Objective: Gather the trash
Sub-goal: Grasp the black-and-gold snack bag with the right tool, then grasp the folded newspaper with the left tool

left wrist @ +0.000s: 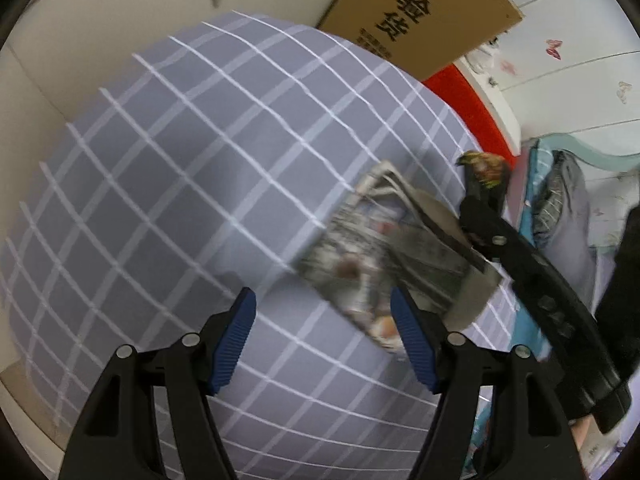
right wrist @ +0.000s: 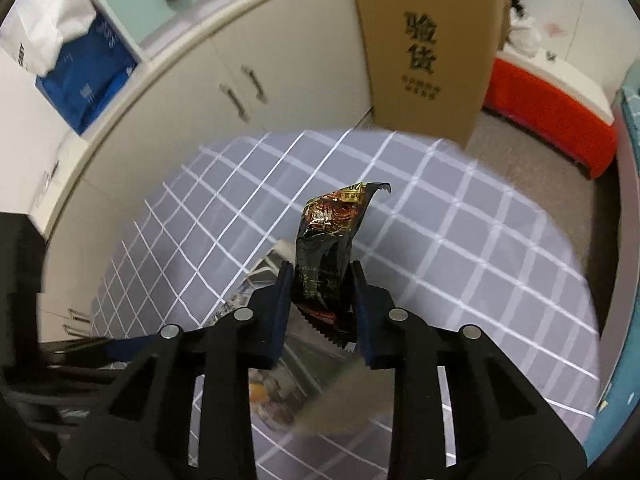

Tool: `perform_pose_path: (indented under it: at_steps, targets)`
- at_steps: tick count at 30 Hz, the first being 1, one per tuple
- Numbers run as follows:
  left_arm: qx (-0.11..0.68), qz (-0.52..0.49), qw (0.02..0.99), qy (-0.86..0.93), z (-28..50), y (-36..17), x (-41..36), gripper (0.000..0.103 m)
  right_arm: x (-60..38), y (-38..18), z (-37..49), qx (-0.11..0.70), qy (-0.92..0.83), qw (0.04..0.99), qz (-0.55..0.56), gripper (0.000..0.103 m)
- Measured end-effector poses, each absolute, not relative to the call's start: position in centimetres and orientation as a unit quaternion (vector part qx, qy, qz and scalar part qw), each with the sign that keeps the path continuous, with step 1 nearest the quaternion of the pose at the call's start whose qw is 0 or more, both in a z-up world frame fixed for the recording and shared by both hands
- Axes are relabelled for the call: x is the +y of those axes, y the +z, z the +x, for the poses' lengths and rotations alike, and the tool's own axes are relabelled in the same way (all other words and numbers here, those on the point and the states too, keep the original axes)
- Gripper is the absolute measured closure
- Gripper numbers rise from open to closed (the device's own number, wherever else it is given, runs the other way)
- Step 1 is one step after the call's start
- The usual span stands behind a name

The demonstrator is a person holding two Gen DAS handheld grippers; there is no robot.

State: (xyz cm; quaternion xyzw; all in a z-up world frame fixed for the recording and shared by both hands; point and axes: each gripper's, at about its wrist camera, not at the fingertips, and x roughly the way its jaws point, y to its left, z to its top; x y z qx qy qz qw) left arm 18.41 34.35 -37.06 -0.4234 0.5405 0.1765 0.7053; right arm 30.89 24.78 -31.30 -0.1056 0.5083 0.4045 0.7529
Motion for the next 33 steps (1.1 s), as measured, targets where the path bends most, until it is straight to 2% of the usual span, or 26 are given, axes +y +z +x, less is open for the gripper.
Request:
perform_pose_path:
  at_steps: [6, 12, 20, 26, 29, 31, 32, 33]
  targets:
    - [0.543, -0.443, 0.699, 0.14, 20.6, -37.9, 31.1, 0.035, 19.4, -29.1, 31.5, 0.497, 0.37, 0.782, -0.073, 0.075]
    - [0.53, -0.454, 0.7, 0.15, 21.8, -38.7, 28.8, 0.028, 15.7, -30.0, 31.3, 0.517, 0.341, 0.784, -0.05, 0.075]
    - [0.504, -0.477, 0.699, 0.172, 22.3, -39.5, 28.7, 0.027, 14.8, -32.0, 30.1, 0.536, 0.345, 0.77, -0.04, 0.075]
    - [0.484, -0.511, 0.689, 0.174, 21.6, -39.6, 28.7, 0.027, 15.4, -31.3, 28.9, 0.513, 0.371, 0.773, -0.047, 0.075]
    - [0.483, -0.512, 0.687, 0.182, 20.6, -39.4, 29.0, 0.031, 15.9, -32.1, 28.9, 0.526, 0.387, 0.756, -0.046, 0.075]
    - [0.482, -0.51, 0.688, 0.185, 19.8, -39.3, 29.1, 0.036, 16.4, -33.0, 28.7, 0.538, 0.389, 0.746, -0.055, 0.075]
    - [0.482, -0.509, 0.688, 0.187, 19.6, -39.3, 29.1, 0.041, 16.7, -33.6, 28.7, 0.548, 0.389, 0.739, -0.058, 0.075]
    - [0.483, -0.514, 0.686, 0.178, 19.6, -39.5, 29.2, 0.055, 16.8, -34.0, 28.6, 0.554, 0.386, 0.735, -0.062, 0.075]
